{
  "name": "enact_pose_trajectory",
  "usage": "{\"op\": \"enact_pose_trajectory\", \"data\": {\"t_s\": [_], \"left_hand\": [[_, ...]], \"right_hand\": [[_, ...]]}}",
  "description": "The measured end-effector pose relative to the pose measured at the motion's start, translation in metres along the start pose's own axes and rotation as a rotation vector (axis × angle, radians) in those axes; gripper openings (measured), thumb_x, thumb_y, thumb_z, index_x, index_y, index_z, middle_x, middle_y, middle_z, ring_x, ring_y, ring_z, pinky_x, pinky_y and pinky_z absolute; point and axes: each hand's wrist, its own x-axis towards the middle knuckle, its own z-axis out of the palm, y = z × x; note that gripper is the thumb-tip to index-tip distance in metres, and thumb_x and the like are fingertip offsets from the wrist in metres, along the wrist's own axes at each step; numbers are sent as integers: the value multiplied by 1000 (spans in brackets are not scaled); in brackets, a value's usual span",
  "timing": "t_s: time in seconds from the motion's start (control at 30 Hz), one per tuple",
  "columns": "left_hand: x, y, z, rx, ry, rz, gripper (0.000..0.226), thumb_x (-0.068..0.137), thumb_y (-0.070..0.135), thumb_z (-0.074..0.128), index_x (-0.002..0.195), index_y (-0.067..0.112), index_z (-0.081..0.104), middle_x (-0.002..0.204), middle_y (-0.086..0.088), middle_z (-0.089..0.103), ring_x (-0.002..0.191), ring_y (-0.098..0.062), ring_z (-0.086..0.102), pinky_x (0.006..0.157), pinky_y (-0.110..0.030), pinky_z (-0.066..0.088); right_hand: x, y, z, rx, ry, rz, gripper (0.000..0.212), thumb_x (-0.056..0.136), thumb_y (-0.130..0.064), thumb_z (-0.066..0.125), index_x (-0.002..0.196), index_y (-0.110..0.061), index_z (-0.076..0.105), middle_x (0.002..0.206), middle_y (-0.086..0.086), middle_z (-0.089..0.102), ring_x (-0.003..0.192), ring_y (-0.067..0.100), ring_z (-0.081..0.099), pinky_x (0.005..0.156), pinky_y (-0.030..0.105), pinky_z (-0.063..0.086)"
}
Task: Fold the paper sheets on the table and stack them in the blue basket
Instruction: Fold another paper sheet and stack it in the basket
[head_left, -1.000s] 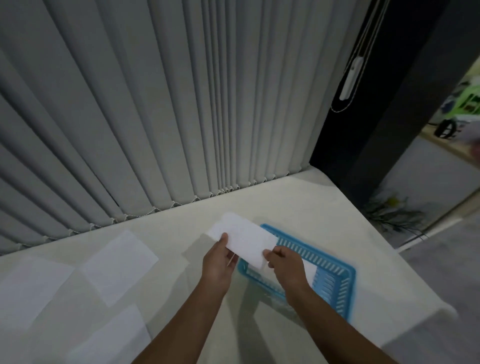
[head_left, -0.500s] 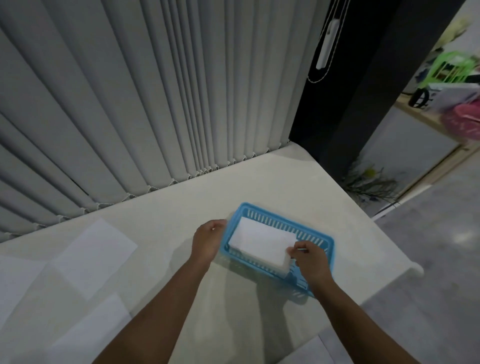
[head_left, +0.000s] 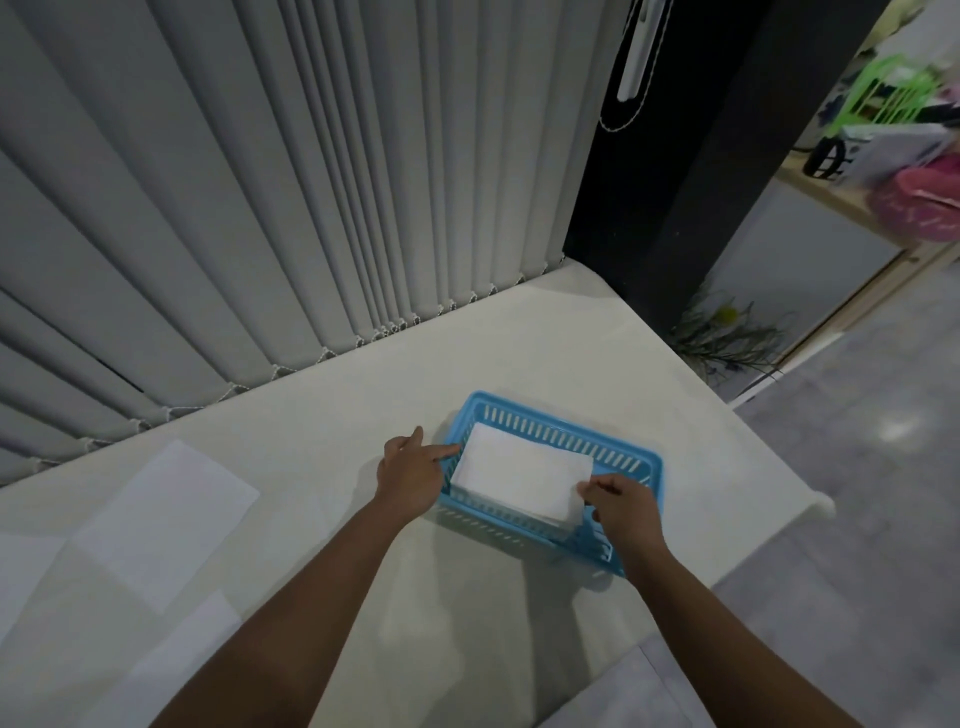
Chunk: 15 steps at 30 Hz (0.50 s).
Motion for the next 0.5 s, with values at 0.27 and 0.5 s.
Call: {"op": "enact_pose_trajectory", "data": {"t_s": [0.27,0.5], "left_hand": [[-9,2,3,7,18,51,50,99,12,26,133,38,51,158,-3,23,142,-26,17,115,-36,24],[-14,7,1,53,21,52,47,98,14,29,136,36,48,160,-3,18,143,-24,16,113,-31,22]], "right_hand": [[-2,-1,4,18,7,12,12,84,-13,69,72,-14,68,75,3,67,72,19,58,72,32,45],[-6,-1,5,49,2,28,6,86,-17,68,83,-11,68,84,3,69,78,20,60,73,32,48]]}}
